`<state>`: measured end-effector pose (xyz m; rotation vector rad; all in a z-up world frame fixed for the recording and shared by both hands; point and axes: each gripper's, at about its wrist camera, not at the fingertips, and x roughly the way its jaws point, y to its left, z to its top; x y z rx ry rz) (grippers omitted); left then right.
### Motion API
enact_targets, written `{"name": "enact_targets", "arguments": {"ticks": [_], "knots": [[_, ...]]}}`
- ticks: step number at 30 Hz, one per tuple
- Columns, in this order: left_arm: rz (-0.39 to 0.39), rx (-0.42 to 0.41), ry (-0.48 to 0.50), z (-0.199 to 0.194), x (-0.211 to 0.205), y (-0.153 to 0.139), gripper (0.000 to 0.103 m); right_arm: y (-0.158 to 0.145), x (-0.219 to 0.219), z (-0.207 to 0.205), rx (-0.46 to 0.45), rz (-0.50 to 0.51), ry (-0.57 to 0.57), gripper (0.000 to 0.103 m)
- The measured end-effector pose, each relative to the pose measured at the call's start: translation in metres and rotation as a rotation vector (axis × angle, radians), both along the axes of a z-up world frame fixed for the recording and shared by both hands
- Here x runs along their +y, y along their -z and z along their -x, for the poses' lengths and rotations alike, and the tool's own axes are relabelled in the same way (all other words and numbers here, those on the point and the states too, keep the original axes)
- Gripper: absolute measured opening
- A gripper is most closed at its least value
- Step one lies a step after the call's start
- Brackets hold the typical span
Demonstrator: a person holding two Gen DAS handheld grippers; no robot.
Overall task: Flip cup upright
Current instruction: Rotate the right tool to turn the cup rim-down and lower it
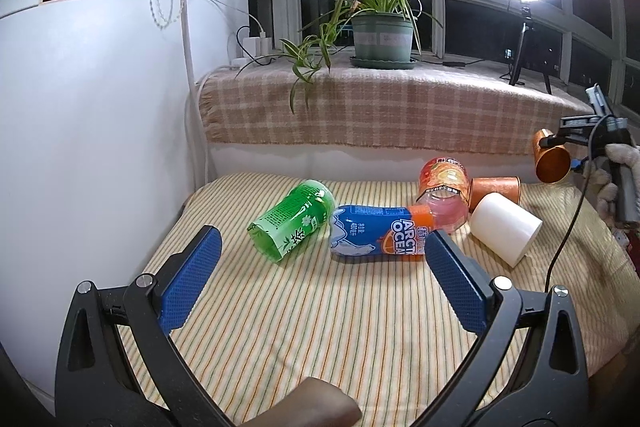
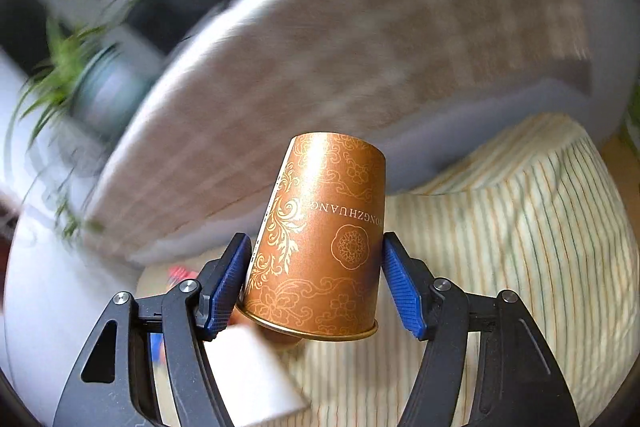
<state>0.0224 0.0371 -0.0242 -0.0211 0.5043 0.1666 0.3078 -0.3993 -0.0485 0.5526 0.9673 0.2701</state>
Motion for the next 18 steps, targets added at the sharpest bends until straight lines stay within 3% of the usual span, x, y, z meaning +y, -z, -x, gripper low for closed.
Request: {"name": "enact_targets", "arguments": {"ticks": [9, 18], "knots": [[0.003, -0.020, -0.040, 0.007, 0.013, -0.004, 0.103, -0.042, 0.048, 0.039, -0.086, 0.010, -0.392, 0.066], [-0.012, -0.009, 0.001, 0.018, 0.023, 0.000, 0.103, -0.012, 0.121, 0.067, -0.050, 0.018, -0.656, 0.066]]}}
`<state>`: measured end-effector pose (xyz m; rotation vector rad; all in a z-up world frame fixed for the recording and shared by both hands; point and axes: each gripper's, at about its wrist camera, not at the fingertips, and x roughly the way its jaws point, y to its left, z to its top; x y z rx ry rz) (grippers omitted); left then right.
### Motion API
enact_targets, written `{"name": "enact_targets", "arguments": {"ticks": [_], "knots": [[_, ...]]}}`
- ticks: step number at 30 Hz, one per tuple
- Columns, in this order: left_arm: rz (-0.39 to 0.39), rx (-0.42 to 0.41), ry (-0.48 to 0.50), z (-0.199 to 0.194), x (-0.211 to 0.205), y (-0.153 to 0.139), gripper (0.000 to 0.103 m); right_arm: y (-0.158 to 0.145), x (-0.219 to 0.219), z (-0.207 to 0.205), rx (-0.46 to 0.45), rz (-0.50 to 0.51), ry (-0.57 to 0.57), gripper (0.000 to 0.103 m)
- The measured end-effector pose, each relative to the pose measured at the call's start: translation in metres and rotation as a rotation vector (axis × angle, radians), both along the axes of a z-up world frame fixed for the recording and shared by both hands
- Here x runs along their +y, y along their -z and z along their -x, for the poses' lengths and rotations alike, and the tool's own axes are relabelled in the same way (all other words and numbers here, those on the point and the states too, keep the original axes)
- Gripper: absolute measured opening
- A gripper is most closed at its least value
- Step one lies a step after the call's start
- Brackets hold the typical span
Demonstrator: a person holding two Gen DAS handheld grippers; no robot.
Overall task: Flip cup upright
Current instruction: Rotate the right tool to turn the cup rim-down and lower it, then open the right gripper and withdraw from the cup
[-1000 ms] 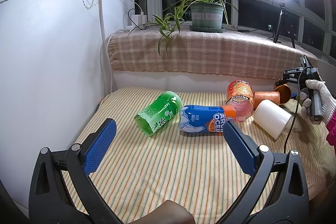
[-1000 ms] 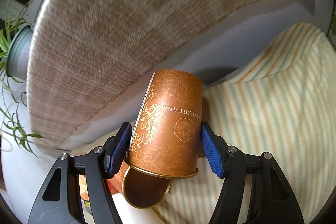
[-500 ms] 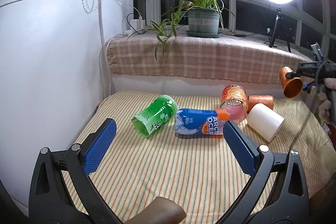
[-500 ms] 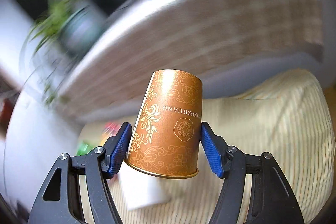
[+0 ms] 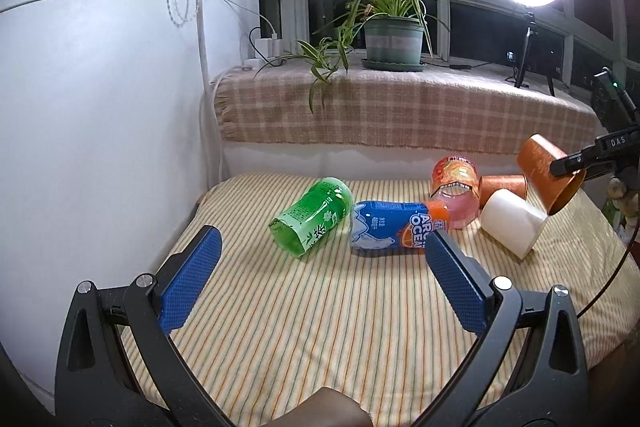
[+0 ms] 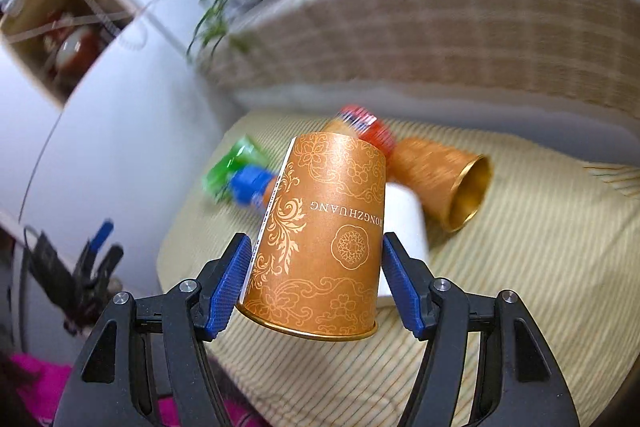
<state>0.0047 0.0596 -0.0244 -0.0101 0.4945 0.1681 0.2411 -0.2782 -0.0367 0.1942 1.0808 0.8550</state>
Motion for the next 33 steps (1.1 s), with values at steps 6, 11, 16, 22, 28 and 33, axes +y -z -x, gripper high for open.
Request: {"name": "enact_targets", "arguments": {"ticks": [6, 11, 16, 22, 28, 33], "knots": [[0.044, 0.033, 0.058, 0.004, 0.002, 0.003, 0.103, 0.019, 0.053, 0.026, -0.003, 0.050, -0.243, 0.066], [0.002, 0.054, 0.093, 0.007, -0.006, 0.006, 0.103, 0.043, 0.103, 0.044, 0.012, 0.130, -0.388, 0.066], [-0.043, 0.076, 0.111, 0.007, -0.008, 0.011, 0.103, 0.061, 0.140, 0.058, 0.006, 0.210, -0.487, 0.066], [-0.048, 0.104, 0.185, 0.003, -0.007, 0.016, 0.103, 0.080, 0.167, 0.068, -0.013, 0.317, -0.561, 0.069], [0.010, 0.206, 0.384, -0.014, -0.013, 0.030, 0.103, 0.082, 0.173, 0.070, -0.040, 0.332, -0.546, 0.069], [-0.163, 0.224, 0.526, -0.023, -0.039, 0.034, 0.103, 0.058, 0.149, 0.074, -0.073, 0.242, -0.497, 0.069]]}}
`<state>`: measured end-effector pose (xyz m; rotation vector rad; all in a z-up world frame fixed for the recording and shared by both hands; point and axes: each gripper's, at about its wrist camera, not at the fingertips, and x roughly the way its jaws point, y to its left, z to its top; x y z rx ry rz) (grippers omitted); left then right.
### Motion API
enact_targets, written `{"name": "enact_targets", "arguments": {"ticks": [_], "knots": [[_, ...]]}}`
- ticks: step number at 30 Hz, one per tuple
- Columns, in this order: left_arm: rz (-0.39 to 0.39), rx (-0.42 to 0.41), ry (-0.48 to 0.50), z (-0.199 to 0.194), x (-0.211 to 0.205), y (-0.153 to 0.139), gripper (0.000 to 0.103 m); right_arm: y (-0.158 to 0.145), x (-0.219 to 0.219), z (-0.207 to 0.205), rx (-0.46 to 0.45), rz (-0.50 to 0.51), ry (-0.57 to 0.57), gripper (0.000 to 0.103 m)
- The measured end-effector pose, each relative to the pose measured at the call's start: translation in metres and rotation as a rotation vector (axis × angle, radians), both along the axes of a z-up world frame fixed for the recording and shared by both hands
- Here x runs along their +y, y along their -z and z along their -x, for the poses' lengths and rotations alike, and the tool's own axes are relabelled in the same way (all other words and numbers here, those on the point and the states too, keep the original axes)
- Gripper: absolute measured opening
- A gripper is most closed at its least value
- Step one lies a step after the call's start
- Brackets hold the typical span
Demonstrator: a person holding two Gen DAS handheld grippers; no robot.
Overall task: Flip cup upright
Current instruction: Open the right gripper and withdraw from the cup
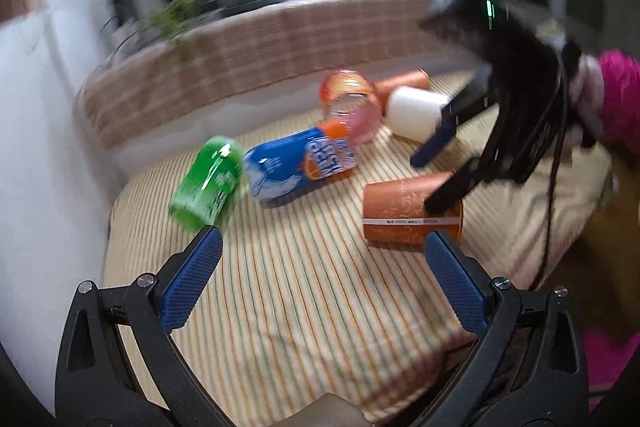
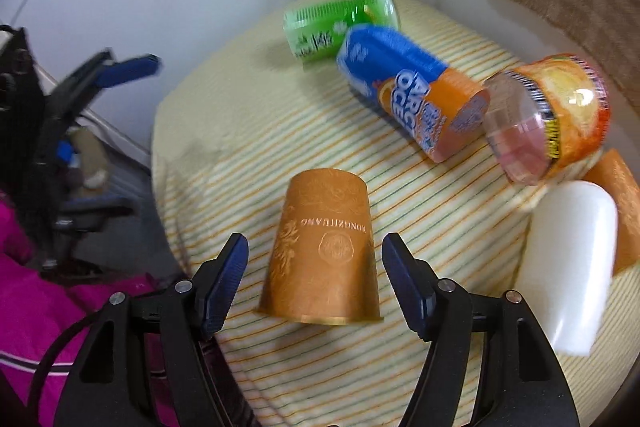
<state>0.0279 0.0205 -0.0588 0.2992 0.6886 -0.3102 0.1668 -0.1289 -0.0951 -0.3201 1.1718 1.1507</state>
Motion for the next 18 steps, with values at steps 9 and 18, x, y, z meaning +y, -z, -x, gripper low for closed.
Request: {"name": "enact_targets", "arguments": {"ticks": [9, 18], "knots": [[-0.330, 0.042, 0.384, -0.009, -0.059, 0.023, 0.098, -0.018, -0.099, 0.042, 0.006, -0.211, 0.253, 0.069], [-0.581, 0.032, 0.642, -0.019, -0.102, 0.046, 0.098, -0.005, -0.178, 0.092, 0.043, -0.275, 0.520, 0.069]]}}
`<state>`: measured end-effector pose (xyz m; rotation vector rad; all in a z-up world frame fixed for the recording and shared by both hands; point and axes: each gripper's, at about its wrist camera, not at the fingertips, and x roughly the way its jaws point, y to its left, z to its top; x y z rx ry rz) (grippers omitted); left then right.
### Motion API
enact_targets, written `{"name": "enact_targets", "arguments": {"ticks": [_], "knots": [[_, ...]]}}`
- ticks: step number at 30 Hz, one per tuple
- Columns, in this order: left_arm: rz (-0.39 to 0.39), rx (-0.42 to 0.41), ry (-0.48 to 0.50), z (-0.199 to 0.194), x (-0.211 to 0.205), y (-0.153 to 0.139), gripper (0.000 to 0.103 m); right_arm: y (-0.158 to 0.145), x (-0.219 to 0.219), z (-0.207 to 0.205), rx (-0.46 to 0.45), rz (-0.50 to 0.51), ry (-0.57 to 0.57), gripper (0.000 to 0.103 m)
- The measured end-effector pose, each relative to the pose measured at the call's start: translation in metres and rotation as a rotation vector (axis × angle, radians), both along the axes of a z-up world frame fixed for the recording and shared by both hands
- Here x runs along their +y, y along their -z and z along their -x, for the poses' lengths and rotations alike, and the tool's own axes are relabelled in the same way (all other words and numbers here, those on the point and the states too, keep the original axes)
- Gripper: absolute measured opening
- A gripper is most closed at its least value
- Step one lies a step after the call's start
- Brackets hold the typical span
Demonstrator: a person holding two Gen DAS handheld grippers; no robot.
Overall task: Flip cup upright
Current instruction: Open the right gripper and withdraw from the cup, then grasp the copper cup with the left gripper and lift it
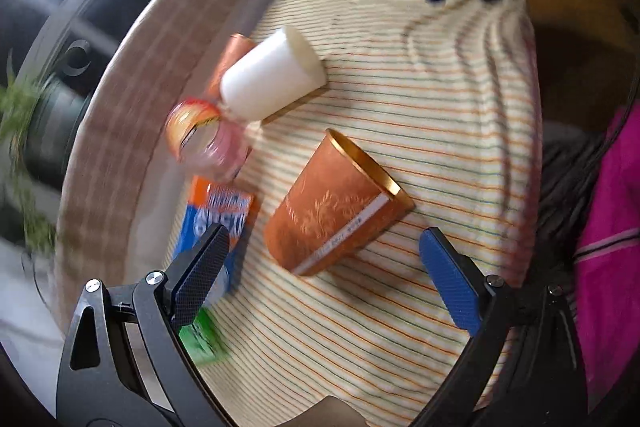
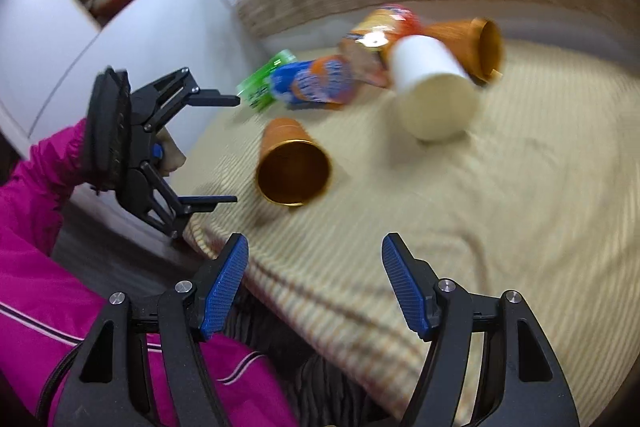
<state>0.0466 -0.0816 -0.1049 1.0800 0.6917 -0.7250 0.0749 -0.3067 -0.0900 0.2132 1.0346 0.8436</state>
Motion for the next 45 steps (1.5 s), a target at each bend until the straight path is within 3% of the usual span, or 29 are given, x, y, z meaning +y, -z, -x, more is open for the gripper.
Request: {"name": "enact_targets", "arguments": {"ticks": [7, 13, 16, 21, 29, 38, 45], "knots": [[-0.134, 0.017, 0.109, -0.019, -0.020, 0.019, 0.095, -0.002, -0.045, 0.007, 0.049, -0.064, 0.158, 0.069], [-0.158, 0.032, 0.151, -0.030, -0.030, 0.028, 0.095, 0.004, -0.057, 0.001, 0.082, -0.099, 0.215, 0.069], [-0.179, 0.055, 0.167, -0.032, -0.034, 0.035, 0.084, 0.006, -0.061, -0.003, 0.097, -0.111, 0.237, 0.069], [-0.163, 0.074, 0.158, -0.037, -0.037, 0.037, 0.077, 0.008, -0.064, -0.001, 0.114, -0.121, 0.259, 0.069], [-0.037, 0.109, 0.058, -0.054, -0.031, 0.026, 0.072, 0.012, -0.068, 0.002, 0.141, -0.122, 0.293, 0.069], [0.253, 0.155, -0.179, -0.081, -0.005, 0.003, 0.072, 0.009, -0.065, 0.005, 0.133, -0.131, 0.288, 0.069], [0.538, 0.156, -0.391, -0.082, 0.022, -0.011, 0.072, 0.008, -0.061, 0.007, 0.121, -0.142, 0.292, 0.069]]}}
